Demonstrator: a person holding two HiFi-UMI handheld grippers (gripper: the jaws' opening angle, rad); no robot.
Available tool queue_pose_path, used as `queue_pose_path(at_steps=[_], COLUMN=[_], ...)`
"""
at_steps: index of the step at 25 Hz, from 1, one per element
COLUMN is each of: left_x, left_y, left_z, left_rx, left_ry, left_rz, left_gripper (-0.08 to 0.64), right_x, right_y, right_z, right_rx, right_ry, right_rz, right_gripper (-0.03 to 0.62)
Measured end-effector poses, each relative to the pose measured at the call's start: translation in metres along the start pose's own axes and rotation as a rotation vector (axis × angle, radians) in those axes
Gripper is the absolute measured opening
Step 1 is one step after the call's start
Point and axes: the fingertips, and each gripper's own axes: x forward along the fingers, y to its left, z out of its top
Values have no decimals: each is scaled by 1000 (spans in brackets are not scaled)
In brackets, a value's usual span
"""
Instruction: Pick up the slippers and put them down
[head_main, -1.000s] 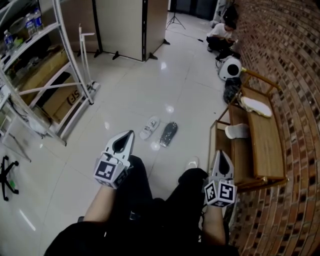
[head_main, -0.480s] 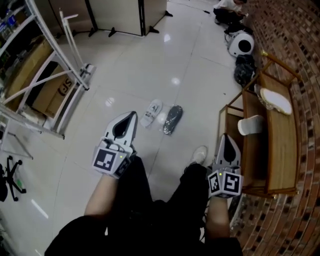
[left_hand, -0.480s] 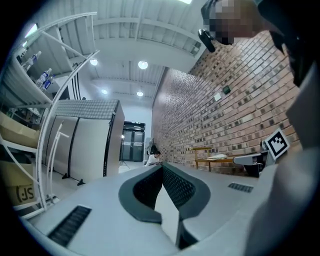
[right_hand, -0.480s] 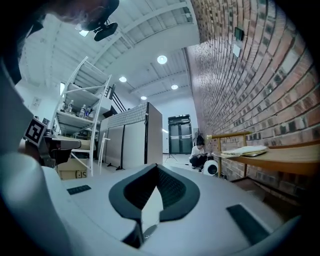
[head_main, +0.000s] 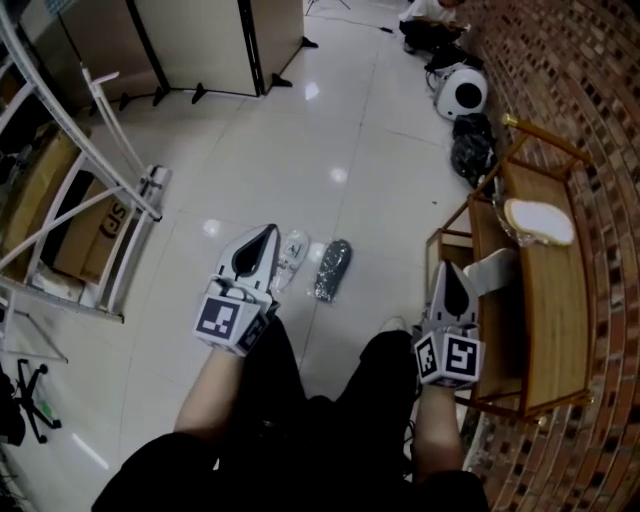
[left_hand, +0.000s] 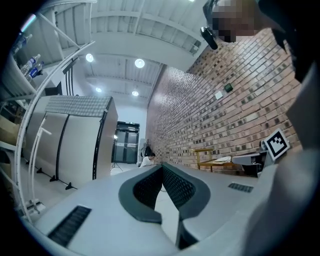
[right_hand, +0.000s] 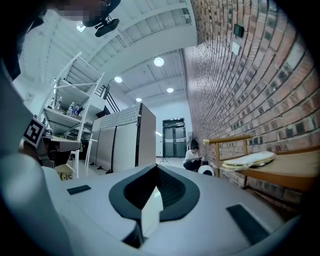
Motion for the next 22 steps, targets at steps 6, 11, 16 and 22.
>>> queue_pose_path(at_steps=[6, 11, 16, 22], left_x=[42, 70, 83, 92], left_y=[3, -7, -34, -84], left_z=[14, 30, 31, 35], left_rx=[-6, -2, -14, -44], left_ry=[-30, -63, -73, -93], left_rz=[-43, -117, -203, -307], left_gripper=[5, 5, 5, 5], right_x=[29, 32, 3, -50], right_y=[-14, -29, -52, -85], right_z=[29, 46, 47, 50], right_rx=[-16, -1, 13, 6], right_ry=[-32, -80, -67, -66], right_rz=[-42, -89, -198, -315], right_gripper=[9, 9, 9, 9])
